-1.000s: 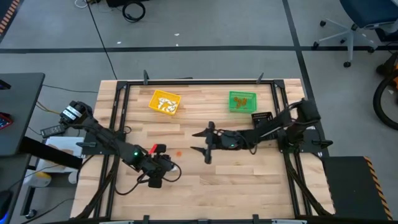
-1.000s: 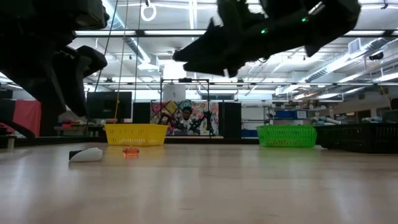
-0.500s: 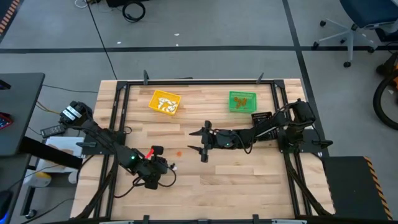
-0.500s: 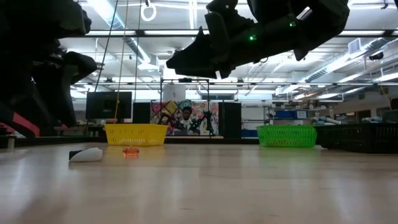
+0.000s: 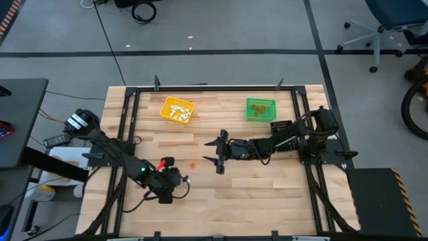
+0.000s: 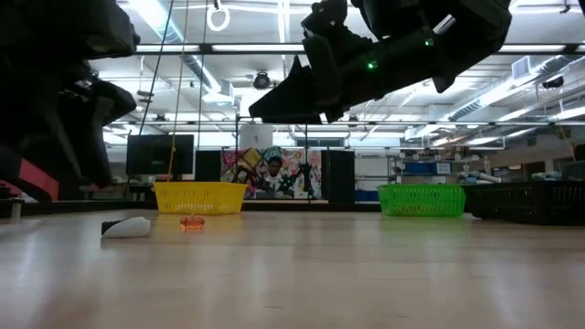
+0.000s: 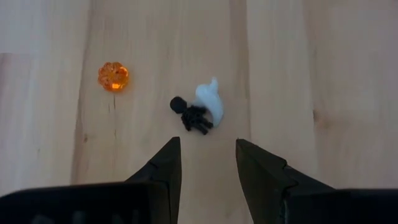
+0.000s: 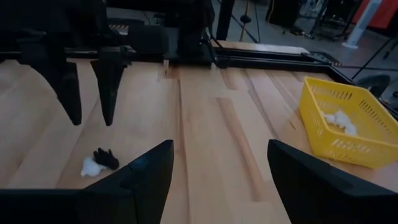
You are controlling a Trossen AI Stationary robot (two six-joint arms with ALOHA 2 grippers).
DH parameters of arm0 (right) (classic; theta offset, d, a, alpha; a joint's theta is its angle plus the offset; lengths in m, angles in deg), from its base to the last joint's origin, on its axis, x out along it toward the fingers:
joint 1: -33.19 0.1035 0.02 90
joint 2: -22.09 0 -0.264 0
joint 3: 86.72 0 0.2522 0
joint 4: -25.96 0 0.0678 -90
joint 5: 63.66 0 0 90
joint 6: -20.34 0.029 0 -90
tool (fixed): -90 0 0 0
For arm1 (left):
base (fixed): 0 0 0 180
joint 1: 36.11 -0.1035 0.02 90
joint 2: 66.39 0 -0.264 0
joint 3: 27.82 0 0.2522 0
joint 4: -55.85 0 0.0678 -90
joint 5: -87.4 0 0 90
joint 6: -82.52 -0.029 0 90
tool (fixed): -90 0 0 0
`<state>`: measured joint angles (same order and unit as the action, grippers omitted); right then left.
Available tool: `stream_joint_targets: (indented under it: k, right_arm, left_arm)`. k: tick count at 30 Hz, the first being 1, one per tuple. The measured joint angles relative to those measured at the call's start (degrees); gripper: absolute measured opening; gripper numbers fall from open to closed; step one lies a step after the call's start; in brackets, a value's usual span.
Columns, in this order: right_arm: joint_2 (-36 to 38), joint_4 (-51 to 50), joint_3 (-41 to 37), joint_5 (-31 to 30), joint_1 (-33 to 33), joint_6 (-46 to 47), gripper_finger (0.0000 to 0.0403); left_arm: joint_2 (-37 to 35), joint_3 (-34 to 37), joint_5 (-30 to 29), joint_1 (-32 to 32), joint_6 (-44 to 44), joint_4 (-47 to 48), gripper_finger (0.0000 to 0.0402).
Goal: Sort Halloween decoration
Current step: Put the black skeleton toy into the black bin
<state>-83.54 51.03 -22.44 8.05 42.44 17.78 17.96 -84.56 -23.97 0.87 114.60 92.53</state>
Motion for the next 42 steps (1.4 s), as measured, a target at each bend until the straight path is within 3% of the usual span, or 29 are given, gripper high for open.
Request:
stream_joint_targets:
  k: [28,35,42]
  right_arm:
    - [0.0,-2.49,-0.02,-0.04,0.9,0.03,0.0263]
    - [0.0,-2.51,-0.02,-0.04,0.9,0.06,0.0263]
    - [0.0,-3.21,-0.02,1.33,0.97,-0.02,0.0263]
  left_arm:
    - [9.8,-0.18,-0.58,-3.46,2.86,-5.17,0.0126]
    - [10.3,-0.2,-1.58,-3.45,2.8,-5.83,0.0089]
    - [10.43,-0.1,-3.6,-3.5,2.73,-5.57,0.0007]
